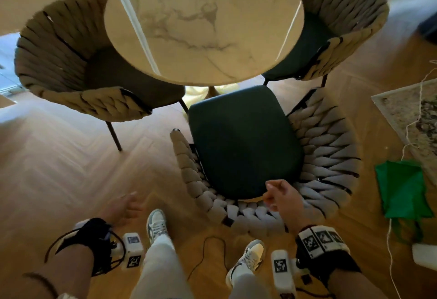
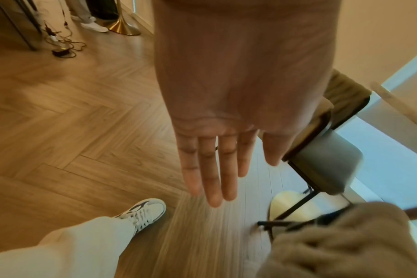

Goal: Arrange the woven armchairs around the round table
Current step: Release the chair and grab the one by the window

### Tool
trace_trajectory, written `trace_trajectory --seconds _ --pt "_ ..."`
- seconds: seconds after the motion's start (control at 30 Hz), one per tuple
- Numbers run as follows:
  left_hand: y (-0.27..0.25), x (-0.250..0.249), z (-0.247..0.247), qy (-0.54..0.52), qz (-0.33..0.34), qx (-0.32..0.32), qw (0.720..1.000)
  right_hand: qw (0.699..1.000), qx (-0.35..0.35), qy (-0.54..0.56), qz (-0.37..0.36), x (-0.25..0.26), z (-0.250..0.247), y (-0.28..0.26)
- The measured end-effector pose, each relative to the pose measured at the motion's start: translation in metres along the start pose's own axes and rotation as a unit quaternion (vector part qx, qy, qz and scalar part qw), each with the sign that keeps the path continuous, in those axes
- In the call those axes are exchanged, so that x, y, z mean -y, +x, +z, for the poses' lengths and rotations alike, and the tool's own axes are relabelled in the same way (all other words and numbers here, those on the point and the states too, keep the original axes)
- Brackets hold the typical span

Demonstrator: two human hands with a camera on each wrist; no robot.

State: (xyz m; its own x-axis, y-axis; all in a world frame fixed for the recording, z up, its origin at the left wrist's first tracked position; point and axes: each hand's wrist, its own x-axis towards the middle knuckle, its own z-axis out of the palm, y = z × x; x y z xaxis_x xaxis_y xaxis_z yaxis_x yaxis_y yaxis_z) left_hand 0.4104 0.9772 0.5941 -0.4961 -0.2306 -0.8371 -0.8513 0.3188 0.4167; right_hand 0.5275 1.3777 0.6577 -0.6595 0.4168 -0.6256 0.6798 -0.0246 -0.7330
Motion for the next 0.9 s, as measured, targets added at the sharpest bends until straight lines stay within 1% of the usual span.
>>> trace_trajectory --seconds 0.13,0.17,0.23,0.33,0.4,0.47,0.53,0.6,0.7,0.8,0.9 --pt "0.025 0.004 -0.089 0.004 0.024 0.013 1.0 0.994 0.059 -0.076 0.044 0.041 0.087 0.009" --pt "0.032 0.006 -0.113 0.006 0.036 0.011 0.999 0.991 0.068 -0.099 0.054 0.051 0.108 0.012" --pt "0.042 0.019 -0.164 0.013 0.037 0.014 0.999 0.983 0.074 -0.152 0.066 0.072 0.147 0.011" --pt "0.047 0.052 -0.235 0.012 0.003 0.018 1.0 0.972 0.081 -0.21 0.07 0.101 0.206 0.01" --pt "0.051 0.071 -0.28 -0.012 -0.03 0.011 0.999 0.964 0.089 -0.242 0.062 0.116 0.246 0.01" --pt "0.057 0.083 -0.314 -0.051 -0.074 0.004 0.996 0.957 0.113 -0.259 0.058 0.129 0.282 0.01" --pt "0.07 0.084 -0.343 -0.073 -0.107 -0.002 0.992 0.954 0.135 -0.261 0.059 0.145 0.323 0.016" --pt "0.087 0.069 -0.367 -0.077 -0.115 -0.012 0.99 0.954 0.145 -0.253 0.063 0.159 0.359 0.025" --pt "0.125 0.023 -0.402 -0.068 -0.083 -0.023 0.994 0.962 0.144 -0.224 0.061 0.177 0.412 0.045" --pt "0.161 -0.048 -0.437 -0.032 -0.02 -0.027 0.999 0.972 0.13 -0.18 0.071 0.197 0.466 0.074" --pt "0.206 -0.138 -0.471 -0.017 0.044 -0.027 0.999 0.991 0.068 -0.077 0.084 0.228 0.518 0.113"
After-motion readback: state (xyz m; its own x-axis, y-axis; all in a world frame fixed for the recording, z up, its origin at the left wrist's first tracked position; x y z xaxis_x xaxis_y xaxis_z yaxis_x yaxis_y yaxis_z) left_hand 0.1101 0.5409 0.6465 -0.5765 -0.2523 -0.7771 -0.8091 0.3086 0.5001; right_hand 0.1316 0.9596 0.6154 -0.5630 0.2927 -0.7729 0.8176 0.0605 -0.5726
